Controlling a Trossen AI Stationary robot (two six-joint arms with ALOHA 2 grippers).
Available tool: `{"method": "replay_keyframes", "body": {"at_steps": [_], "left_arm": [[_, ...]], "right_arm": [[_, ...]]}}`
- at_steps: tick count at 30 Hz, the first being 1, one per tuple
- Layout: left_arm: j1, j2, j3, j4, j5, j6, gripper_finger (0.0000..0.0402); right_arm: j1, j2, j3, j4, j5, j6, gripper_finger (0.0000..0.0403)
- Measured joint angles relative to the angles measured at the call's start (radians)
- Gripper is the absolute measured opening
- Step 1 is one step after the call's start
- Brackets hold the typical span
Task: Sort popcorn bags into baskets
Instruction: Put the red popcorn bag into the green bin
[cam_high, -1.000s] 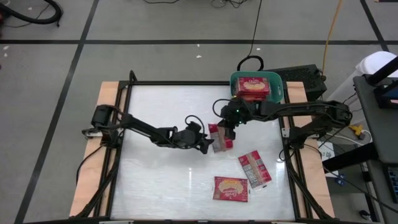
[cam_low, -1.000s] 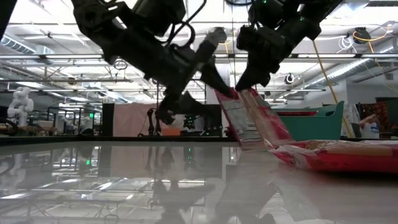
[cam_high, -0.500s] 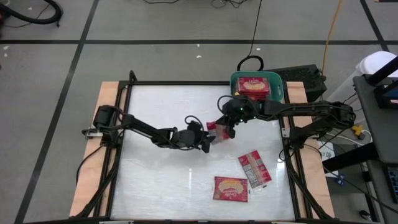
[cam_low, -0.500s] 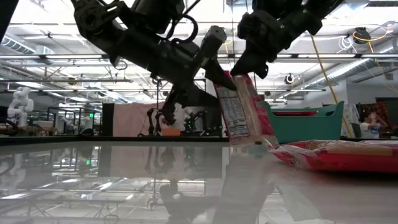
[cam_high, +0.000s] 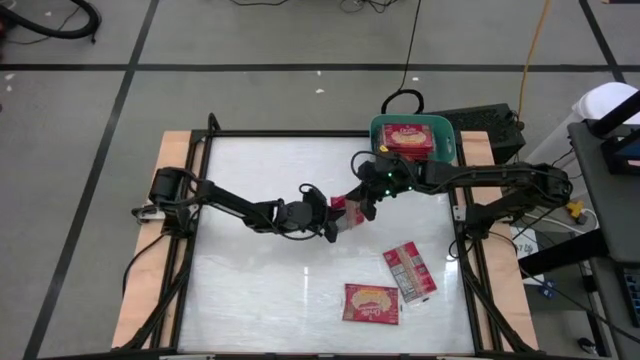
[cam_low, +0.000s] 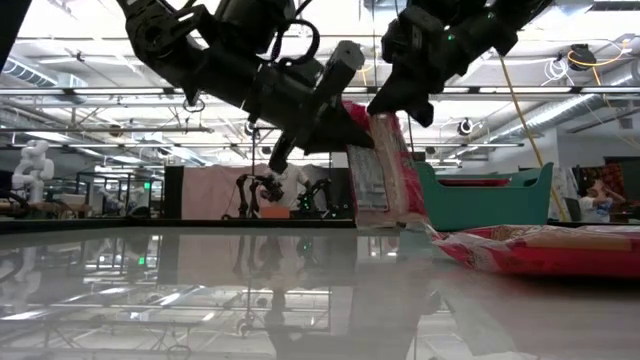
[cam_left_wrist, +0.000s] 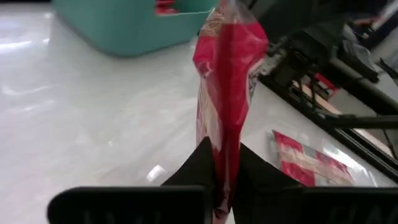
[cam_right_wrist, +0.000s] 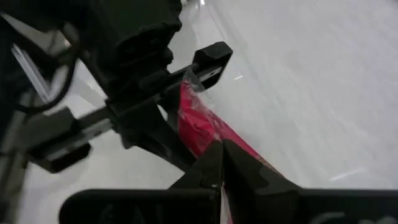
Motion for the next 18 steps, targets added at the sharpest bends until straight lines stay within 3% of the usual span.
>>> {"method": "replay_keyframes", "body": {"at_steps": [7, 12, 18], "left_arm": [[0.011, -0.162, 0.000, -0.181, 0.006, 0.262, 0.0024], [0.039, -0.325, 0.000, -0.421, -0.004, 0.391, 0.0019], [0.059, -0.485, 0.000, -0.580, 0.003, 0.515, 0.0022]], "right_arm": [[0.000, -0.077, 0.001, 0.007, 0.006, 0.260, 0.0029], [-0.001, -0.155, 0.001, -0.014, 0.089, 0.627, 0.0083], [0.035, -0.212, 0.000, 0.005, 0.172, 0.903, 0.0162]]}}
